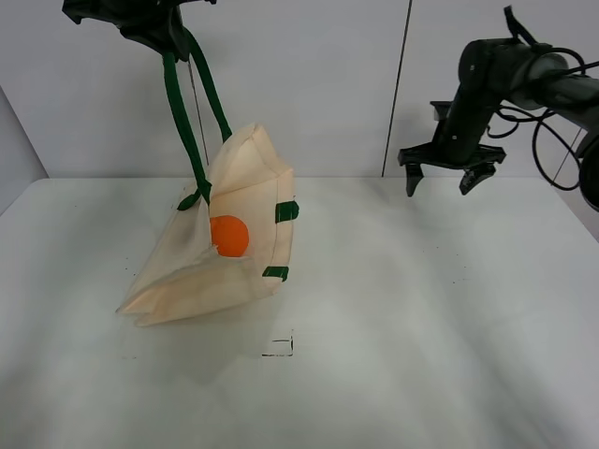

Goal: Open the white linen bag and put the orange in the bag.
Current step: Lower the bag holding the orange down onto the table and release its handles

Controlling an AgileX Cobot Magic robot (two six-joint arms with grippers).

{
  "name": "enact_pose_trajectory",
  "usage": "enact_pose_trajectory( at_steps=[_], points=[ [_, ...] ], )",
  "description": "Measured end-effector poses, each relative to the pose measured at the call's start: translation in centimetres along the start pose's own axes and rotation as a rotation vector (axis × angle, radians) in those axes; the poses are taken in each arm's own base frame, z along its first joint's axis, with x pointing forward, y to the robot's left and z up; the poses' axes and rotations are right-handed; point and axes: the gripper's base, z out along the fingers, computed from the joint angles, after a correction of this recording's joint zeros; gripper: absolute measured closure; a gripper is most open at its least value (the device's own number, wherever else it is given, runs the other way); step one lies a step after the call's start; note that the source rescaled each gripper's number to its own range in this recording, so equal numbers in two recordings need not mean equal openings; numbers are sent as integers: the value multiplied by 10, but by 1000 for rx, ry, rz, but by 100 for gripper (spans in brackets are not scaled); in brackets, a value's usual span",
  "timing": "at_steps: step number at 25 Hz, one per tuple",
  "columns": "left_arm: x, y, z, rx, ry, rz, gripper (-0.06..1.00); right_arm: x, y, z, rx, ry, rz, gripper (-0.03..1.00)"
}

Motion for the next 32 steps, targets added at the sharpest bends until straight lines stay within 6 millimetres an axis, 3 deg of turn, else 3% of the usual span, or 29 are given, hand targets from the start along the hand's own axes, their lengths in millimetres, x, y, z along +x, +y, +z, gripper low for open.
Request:
enact_pose_trajectory(
  at_steps=[4,10,13,17,21,25,32],
  points=[
    [0,0,0,0,0,0,94,-1,-28,0,13,-1,54,-1],
    [0,0,0,0,0,0,94,0,-26,-10,-22,-12,69,-1],
    [0,0,0,0,0,0,94,10,-25,-28,-25,-10,62,-1],
    [0,0,0,0,0,0,94,35,-24,-71,-26,-20,46,-1],
    [0,0,0,0,0,0,94,78,-23,-117,-26,-24,35,-1],
    [0,0,0,0,0,0,94,135,-21,-154,-26,-26,26,-1],
    [0,0,0,0,0,0,94,257,-20,-177,-27,-3,27,-1]
  ],
)
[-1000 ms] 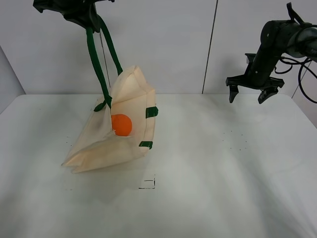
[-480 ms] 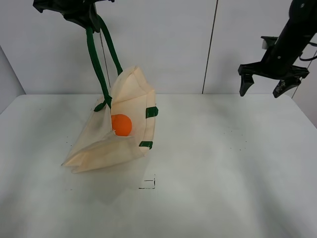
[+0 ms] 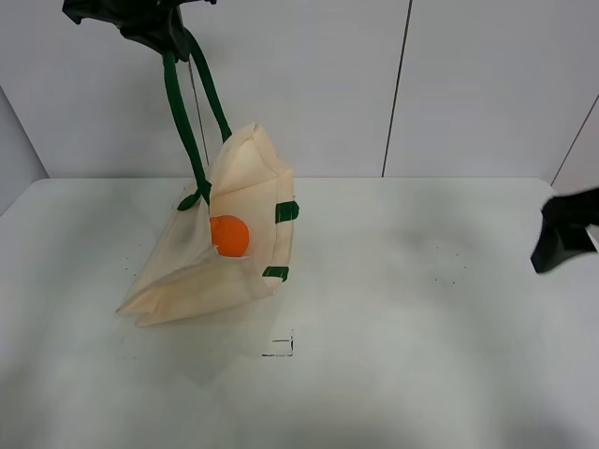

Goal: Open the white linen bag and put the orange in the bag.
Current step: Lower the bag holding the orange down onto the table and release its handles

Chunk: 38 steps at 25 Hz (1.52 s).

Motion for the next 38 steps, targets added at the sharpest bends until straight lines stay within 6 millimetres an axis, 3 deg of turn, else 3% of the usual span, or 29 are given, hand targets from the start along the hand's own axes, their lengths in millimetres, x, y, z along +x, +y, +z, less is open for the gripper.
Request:
enact_pose_trajectory(
  at_steps=[4,9,20,23,29,35,38],
  points=[
    [0,0,0,0,0,0,94,63,-2,4,-1,-69,0,-1],
    [0,0,0,0,0,0,94,122,-4,11,4,-300,-19,-1],
    [0,0,7,-3,13,0,94,197,-6,-21,29,-772,-60,-1],
    [1,0,17,-7,34,1,94,210,-6,-25,30,-861,-63,-1],
    [4,-1,47,-14,92,-1,94,211,-6,-25,33,-866,-63,-1],
    [16,-6,123,28,219,-28,93,211,-6,-25,35,-866,-63,-1],
    [28,-11,163,81,285,-54,79,211,-6,-25,35,-866,-63,-1]
  ],
)
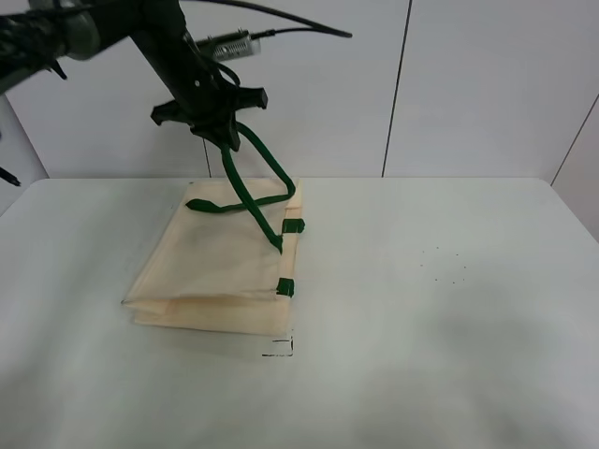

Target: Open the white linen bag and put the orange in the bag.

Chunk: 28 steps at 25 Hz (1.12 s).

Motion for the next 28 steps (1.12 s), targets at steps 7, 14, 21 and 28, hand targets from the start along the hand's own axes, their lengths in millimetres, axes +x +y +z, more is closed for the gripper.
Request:
enact_pose_trajectory(
  at_steps=[7,14,21,28],
  points=[
    [3,8,36,-46,60,5,24,0,0,0,0,1,0,-1],
    [4,24,32,-221,86,56,18,0,0,0,0,1,0,-1],
    [-2,27,-2,-272,6,70,18,0,0,0,0,1,0,-1],
    [-11,65,-16,-292,-17,16,18,0,0,0,0,1,0,-1]
  ],
)
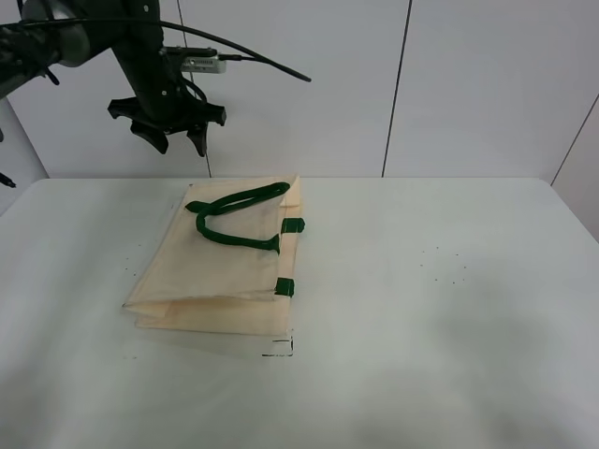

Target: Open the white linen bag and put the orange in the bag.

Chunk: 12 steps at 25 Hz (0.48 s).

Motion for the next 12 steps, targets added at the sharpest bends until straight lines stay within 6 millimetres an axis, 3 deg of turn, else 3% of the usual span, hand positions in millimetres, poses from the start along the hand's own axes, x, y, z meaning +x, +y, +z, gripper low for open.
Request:
enact_pose_trajectory(
  at_steps=[8,12],
  points=[
    [-2,84,9,-35,20,-138,18,0,0,0,0,0,0,-1],
    [2,94,7,-34,33,-152,18,0,0,0,0,1,0,-1]
  ],
)
